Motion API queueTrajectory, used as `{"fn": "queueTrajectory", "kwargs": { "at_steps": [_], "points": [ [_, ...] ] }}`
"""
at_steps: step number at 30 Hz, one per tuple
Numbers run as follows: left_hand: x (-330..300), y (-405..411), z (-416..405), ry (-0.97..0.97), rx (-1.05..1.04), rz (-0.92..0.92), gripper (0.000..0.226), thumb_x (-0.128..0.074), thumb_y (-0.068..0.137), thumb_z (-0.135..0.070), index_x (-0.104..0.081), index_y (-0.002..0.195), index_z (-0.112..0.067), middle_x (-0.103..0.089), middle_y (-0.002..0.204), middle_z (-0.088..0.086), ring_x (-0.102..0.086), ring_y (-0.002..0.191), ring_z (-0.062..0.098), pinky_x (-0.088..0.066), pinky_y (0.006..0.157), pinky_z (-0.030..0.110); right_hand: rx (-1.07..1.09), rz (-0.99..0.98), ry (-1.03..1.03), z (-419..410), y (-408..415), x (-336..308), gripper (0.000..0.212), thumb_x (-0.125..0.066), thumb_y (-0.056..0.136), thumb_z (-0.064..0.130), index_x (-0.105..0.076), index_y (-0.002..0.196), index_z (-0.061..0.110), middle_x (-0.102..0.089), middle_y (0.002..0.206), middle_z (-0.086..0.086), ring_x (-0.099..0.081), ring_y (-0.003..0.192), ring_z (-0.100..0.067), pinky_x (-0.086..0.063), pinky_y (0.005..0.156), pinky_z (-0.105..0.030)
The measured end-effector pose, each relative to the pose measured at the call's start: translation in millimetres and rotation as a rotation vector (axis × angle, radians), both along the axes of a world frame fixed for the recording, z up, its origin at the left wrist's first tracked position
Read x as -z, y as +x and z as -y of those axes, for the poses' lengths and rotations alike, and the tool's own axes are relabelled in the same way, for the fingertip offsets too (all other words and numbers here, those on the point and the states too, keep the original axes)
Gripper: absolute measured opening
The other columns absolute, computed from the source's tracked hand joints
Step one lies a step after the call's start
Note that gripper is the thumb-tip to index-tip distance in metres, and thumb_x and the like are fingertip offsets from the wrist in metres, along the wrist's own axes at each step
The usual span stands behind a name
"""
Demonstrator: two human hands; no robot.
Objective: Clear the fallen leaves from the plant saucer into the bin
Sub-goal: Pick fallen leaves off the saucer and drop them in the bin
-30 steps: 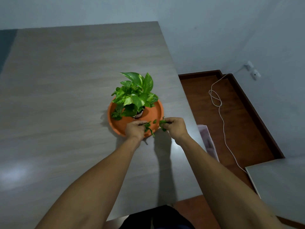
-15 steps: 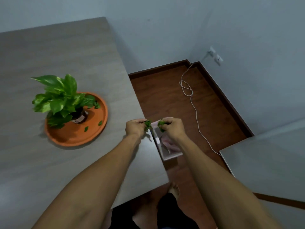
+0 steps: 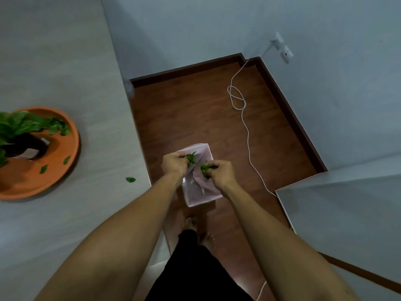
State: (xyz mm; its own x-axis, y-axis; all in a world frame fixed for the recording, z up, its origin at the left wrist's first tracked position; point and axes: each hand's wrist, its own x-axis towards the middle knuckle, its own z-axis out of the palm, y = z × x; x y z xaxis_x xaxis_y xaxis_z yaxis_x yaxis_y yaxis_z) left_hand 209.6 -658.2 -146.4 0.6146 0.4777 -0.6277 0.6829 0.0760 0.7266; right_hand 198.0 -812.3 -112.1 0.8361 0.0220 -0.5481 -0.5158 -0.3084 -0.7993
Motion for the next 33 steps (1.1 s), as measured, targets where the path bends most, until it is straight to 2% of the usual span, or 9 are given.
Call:
{"fn": "queueTrajectory", "kwargs": {
  "at_steps": [5,10,13,17,20,22,25,30,33],
  "points": [
    [59,14,18,0.125,0.032,-0.048,0.015,-0.078,0.076,-0.003,-0.081,0.091,-0.006,-0.078,0.094,0.013,-0.073,0.089,0.026,-0.061,0.087,0.041,0.017,-0.031,-0.023,7,13,77,0.029,-0.062,0.078,-0.016,-0.070,0.065,0.008,-0.063,0.061,-0.007,-0.056,0.057,-0.014,-0.049,0.058,-0.029],
    [138,25,31,0.171,0.077,-0.096,0.018,-0.075,0.081,0.000,-0.079,0.098,-0.002,-0.077,0.101,0.016,-0.072,0.098,0.030,-0.058,0.092,0.038,0.004,-0.066,-0.094,13,22,180,0.022,-0.068,0.074,-0.009,-0.071,0.063,0.010,-0.066,0.063,-0.010,-0.058,0.058,-0.019,-0.055,0.060,-0.040],
    [180,30,33,0.193,0.123,-0.111,0.023,-0.071,0.083,0.000,-0.078,0.105,-0.002,-0.076,0.108,0.015,-0.071,0.103,0.028,-0.054,0.097,0.034,-0.026,-0.086,-0.115,13,27,232,0.027,-0.070,0.074,-0.008,-0.075,0.082,0.017,-0.075,0.085,-0.010,-0.069,0.076,-0.024,-0.061,0.074,-0.043],
    [219,34,29,0.230,0.175,-0.136,0.023,-0.068,0.085,-0.003,-0.078,0.106,-0.004,-0.076,0.110,0.016,-0.071,0.104,0.032,-0.055,0.098,0.039,-0.074,-0.091,-0.145,16,34,273,0.040,-0.075,0.074,-0.002,-0.074,0.113,0.007,-0.075,0.105,-0.007,-0.071,0.096,-0.025,-0.059,0.089,-0.042],
    [217,36,28,0.261,0.200,-0.149,0.022,-0.069,0.086,-0.004,-0.077,0.107,-0.002,-0.075,0.112,0.016,-0.070,0.105,0.031,-0.052,0.098,0.031,-0.073,-0.092,-0.168,19,39,291,0.034,-0.071,0.074,0.005,-0.075,0.107,0.011,-0.073,0.096,-0.003,-0.067,0.086,-0.020,-0.060,0.088,-0.046],
    [209,35,26,0.274,0.191,-0.163,0.017,-0.071,0.086,-0.005,-0.079,0.100,-0.003,-0.077,0.106,0.014,-0.072,0.100,0.028,-0.052,0.088,0.024,-0.039,-0.082,-0.173,20,42,294,0.021,-0.064,0.074,0.004,-0.072,0.089,0.017,-0.068,0.083,-0.003,-0.062,0.078,-0.021,-0.060,0.084,-0.048],
    [197,35,24,0.294,0.178,-0.173,0.010,-0.072,0.084,-0.007,-0.081,0.088,-0.008,-0.079,0.097,0.011,-0.073,0.094,0.026,-0.046,0.077,0.019,-0.042,-0.032,-0.236,20,46,277,0.028,-0.058,0.080,0.000,-0.064,0.068,0.025,-0.066,0.078,-0.001,-0.061,0.078,-0.021,-0.058,0.082,-0.044],
    [179,39,23,0.355,0.372,-0.195,0.023,-0.063,0.090,-0.018,-0.079,0.106,-0.013,-0.074,0.118,0.013,-0.066,0.114,0.034,-0.049,0.096,0.029,-0.128,-0.024,-0.266,20,50,241,0.029,-0.051,0.091,0.003,-0.074,0.107,0.010,-0.074,0.109,-0.012,-0.069,0.098,-0.028,-0.057,0.088,-0.037],
    [177,36,22,0.389,0.412,-0.215,0.024,-0.059,0.092,-0.023,-0.079,0.098,-0.012,-0.074,0.112,0.016,-0.067,0.107,0.037,-0.050,0.091,0.031,-0.111,-0.010,-0.280,20,51,228,0.026,-0.052,0.088,-0.002,-0.074,0.094,0.011,-0.073,0.096,-0.012,-0.067,0.083,-0.024,-0.050,0.071,-0.025]
  ]
}}
